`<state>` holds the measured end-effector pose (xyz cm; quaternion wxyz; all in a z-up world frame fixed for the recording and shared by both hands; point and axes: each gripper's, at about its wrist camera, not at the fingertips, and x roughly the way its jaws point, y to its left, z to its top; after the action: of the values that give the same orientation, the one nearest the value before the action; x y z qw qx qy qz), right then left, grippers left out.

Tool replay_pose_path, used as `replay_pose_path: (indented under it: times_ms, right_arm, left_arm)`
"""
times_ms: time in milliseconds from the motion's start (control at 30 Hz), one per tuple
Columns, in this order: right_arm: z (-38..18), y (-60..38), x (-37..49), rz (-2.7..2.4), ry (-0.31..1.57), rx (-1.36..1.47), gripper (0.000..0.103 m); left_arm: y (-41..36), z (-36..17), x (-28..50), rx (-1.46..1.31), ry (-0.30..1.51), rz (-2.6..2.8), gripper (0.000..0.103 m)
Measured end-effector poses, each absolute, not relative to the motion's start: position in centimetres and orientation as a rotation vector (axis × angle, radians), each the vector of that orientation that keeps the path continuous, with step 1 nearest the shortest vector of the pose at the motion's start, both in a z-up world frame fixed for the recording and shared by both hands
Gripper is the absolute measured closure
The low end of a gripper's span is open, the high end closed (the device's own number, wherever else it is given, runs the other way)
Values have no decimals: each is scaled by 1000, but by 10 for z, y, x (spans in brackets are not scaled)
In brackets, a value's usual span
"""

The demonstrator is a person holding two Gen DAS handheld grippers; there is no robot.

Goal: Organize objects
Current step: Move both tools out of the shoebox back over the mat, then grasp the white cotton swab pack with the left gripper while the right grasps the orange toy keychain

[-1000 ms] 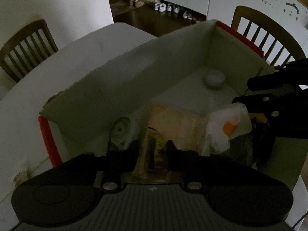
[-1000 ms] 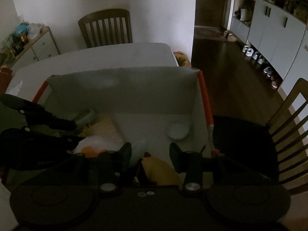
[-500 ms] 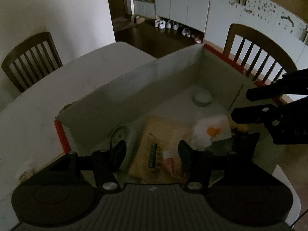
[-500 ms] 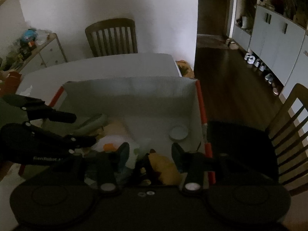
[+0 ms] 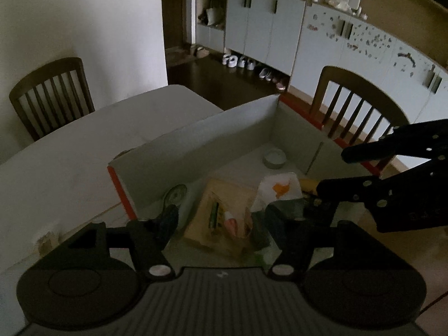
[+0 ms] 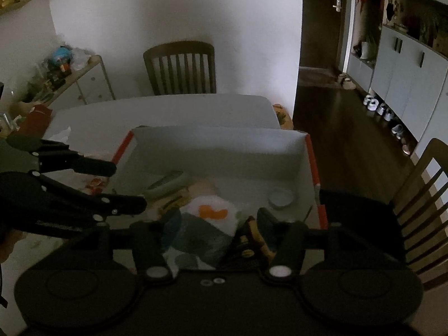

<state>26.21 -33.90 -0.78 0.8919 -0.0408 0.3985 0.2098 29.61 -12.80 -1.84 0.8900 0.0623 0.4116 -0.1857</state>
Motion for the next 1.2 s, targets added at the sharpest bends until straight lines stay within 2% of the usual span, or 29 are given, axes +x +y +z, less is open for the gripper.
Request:
replay_pose_path:
  times_ms: [200, 467, 533, 633, 833, 900, 933, 1200]
  right_arm:
    - [-3, -323, 247, 424, 817, -72, 38]
    - [-1, -291, 225, 407, 790, -70, 24]
    - [-2, -284, 220, 403, 786, -65, 20]
    - [-5, -271, 214, 399, 788, -55, 17]
    - [-9, -241, 202, 402, 796, -60, 16]
    - [-10, -228, 198, 412, 800, -65, 16]
    - [-10, -221, 196, 418, 802, -68, 16]
    - [-17, -173, 188, 449, 826, -105, 16]
  left_arm:
    - [-109, -6, 274, 100, 813, -409, 28]
    - [-74, 2, 250, 61, 783, -396, 23]
    - [-64, 0, 246, 57, 790, -387, 18]
    - [-46, -5, 240, 30, 802, -382, 18]
    - [-7, -15, 232, 1, 812, -352, 16]
    - [7, -18, 232, -10, 815, -336, 4]
    - [13, -19, 230, -12, 813, -322, 1]
    - [61, -27, 238, -39, 818, -227, 0]
